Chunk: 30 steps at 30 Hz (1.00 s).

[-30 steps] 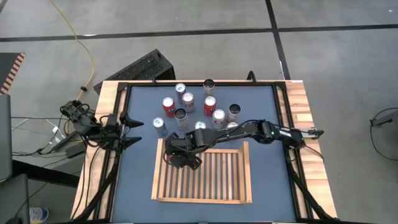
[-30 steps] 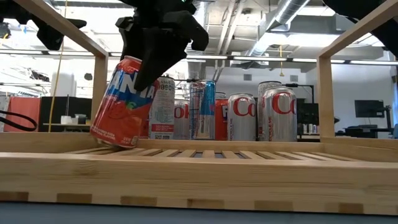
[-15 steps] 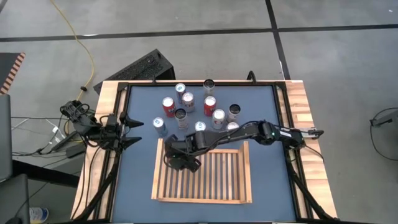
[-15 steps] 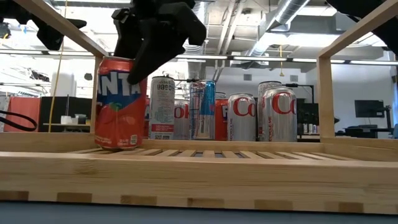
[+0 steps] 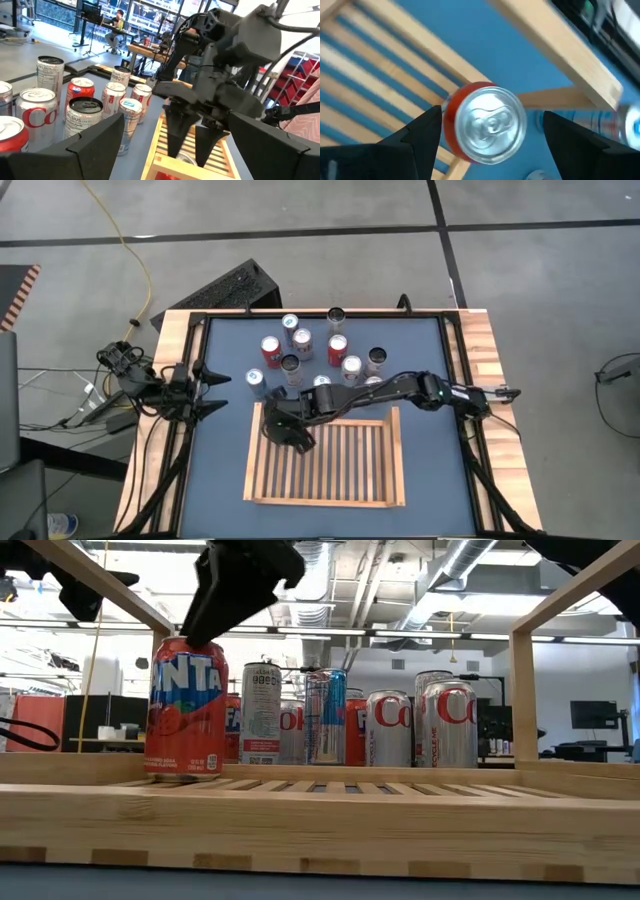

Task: Place canned beverage on shelf
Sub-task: Put the left red soda can on the shelf aligned with the other red soda can

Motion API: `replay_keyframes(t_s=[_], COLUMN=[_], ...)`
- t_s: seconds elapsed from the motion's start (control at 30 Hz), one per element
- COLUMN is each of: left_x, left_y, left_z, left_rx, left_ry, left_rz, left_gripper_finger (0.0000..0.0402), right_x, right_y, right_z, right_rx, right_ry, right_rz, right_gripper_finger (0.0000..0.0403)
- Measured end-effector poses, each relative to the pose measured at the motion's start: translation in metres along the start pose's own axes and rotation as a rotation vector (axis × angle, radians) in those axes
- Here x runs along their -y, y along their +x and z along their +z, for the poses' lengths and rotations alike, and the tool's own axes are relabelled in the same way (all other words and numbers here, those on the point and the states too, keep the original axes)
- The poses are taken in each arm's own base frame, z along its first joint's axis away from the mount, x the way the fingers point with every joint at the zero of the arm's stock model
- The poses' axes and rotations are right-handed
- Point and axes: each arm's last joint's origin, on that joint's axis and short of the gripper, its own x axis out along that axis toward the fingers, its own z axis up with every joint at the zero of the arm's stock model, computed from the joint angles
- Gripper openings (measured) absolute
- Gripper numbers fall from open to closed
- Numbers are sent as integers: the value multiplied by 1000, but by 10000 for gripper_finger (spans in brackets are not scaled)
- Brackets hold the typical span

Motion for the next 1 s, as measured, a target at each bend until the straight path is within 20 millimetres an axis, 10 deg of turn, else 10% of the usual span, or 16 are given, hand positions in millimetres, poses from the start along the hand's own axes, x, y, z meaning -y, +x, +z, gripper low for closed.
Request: replay_keyframes(t_s=[0.37,1.0], left_x=[0,0], left_y=[0,0], left_z=[-1,0], left_rx=[-11,-3], left_ry=[6,2], left_rz=[2,1], left_gripper_finger=[348,348], right_x=[7,10], right_y=[-15,-30], right_z=[-2,8], right_rx=[4,67], right_ry=[451,426], right_rz=[35,-154], right_gripper_finger=[317,317])
